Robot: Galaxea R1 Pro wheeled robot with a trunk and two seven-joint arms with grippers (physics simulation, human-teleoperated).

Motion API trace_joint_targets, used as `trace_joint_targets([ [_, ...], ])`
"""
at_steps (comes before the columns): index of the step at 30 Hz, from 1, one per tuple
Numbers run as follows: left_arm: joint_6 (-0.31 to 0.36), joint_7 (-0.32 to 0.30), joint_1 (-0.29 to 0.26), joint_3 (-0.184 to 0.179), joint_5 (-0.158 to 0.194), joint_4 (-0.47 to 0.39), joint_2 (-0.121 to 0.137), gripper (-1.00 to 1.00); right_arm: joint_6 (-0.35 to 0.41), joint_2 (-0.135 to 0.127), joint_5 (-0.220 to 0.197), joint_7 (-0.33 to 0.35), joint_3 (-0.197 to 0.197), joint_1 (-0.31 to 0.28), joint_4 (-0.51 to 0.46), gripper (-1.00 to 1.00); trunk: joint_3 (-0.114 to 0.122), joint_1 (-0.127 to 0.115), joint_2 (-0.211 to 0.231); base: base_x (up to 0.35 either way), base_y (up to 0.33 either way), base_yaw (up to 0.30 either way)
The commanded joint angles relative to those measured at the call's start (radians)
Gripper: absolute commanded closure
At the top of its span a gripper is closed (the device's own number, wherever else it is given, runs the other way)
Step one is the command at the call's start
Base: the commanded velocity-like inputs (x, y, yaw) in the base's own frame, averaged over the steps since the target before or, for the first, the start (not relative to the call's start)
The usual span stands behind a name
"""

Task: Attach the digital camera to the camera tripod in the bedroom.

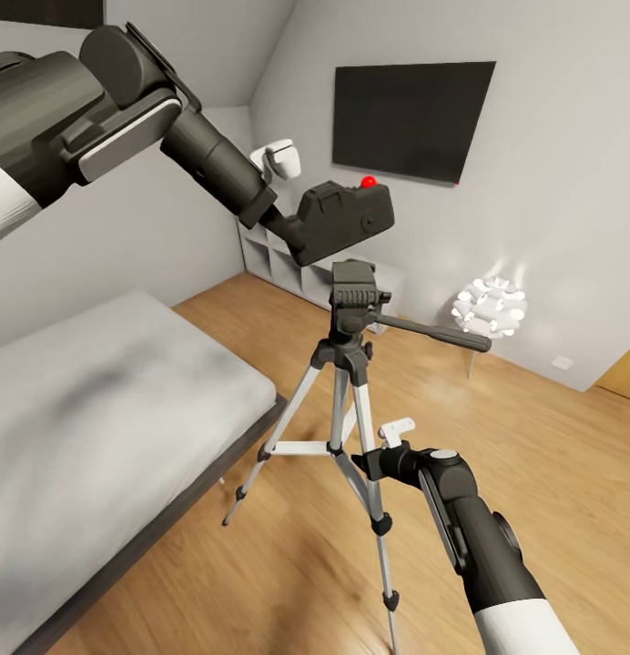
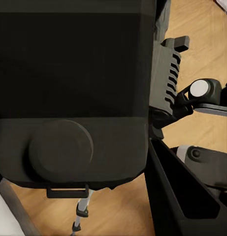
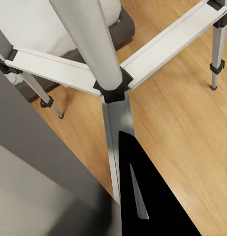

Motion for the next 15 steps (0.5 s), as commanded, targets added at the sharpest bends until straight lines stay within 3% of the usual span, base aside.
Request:
trace_joint_targets([
  [1, 0.002, -0.003, -0.002, -0.004, 0.004, -0.001, 0.001, 1.0, 0.004, 0.001, 0.004, 0.008, 0.0, -0.001, -0.001, 1.0, -0.002, 0.0, -0.002, 0.0, 0.0, 0.0],
  [2, 0.009, -0.011, -0.002, -0.003, 0.033, -0.006, 0.001, 1.0, 0.004, 0.001, 0.002, 0.008, 0.0, -0.001, -0.001, 1.0, -0.002, 0.0, -0.002, 0.0, 0.0, 0.0],
  [4, 0.015, -0.012, -0.002, -0.002, 0.05, -0.025, -0.001, 1.0, 0.004, 0.001, 0.002, 0.008, 0.0, -0.001, -0.002, 1.0, -0.002, 0.0, -0.002, 0.0, 0.0, 0.0],
  [11, 0.019, -0.01, -0.002, 0.001, 0.044, -0.099, 0.014, 1.0, 0.004, 0.001, 0.005, 0.008, 0.0, -0.001, -0.002, 1.0, -0.002, 0.0, -0.002, 0.0, 0.0, 0.0],
  [15, 0.041, -0.008, -0.002, 0.037, 0.045, -0.111, 0.019, 1.0, 0.005, 0.001, 0.005, 0.008, 0.0, -0.001, -0.001, 1.0, -0.002, 0.0, -0.002, 0.0, 0.0, 0.0],
])
